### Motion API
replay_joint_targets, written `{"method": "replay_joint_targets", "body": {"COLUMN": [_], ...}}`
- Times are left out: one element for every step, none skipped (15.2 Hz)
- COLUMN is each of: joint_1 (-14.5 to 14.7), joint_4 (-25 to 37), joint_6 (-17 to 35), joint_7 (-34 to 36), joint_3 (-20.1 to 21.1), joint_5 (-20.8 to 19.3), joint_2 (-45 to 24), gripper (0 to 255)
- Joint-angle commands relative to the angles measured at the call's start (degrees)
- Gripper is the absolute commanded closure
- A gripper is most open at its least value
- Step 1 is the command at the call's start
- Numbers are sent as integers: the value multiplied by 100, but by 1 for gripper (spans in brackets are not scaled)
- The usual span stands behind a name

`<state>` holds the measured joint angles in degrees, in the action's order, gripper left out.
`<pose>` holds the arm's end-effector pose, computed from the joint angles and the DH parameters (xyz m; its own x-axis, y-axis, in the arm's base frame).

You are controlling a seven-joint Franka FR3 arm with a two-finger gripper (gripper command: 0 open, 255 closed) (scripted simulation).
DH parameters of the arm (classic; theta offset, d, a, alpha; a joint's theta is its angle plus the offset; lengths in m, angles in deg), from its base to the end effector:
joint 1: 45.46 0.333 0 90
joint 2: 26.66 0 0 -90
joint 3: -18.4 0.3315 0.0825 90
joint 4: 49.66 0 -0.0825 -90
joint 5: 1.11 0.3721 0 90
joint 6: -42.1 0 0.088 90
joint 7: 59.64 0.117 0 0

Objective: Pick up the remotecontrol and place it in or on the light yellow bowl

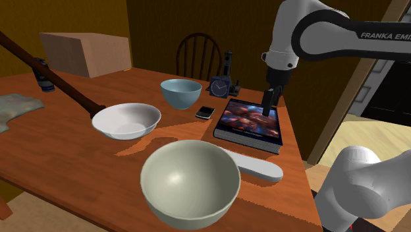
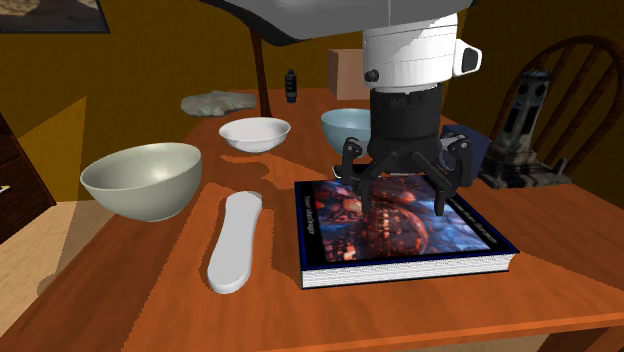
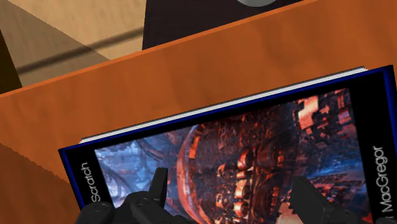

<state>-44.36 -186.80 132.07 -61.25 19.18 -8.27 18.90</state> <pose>0.2803 -0.0042 0.5778 0.9979 0.0562 -0.0319 0.0600 -0.9892 0.1334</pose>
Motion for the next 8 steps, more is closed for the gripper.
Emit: {"method": "replay_joint_targets", "body": {"joint_1": [0, 81, 163, 246, 329, 412, 495, 579], "joint_4": [0, -38, -73, -104, -132, -156, -176, -192], "joint_6": [0, 30, 62, 96, 131, 168, 206, 245], "joint_7": [0, 43, 86, 129, 171, 213, 256, 298], "joint_3": [0, 80, 161, 242, 323, 406, 488, 571], "joint_5": [0, 107, 214, 321, 428, 536, 642, 749], "joint_2": [0, 8, 13, 15, 14, 9, 1, -9], "gripper": [0, 0, 0, 0, 0, 0, 0, 0]}}
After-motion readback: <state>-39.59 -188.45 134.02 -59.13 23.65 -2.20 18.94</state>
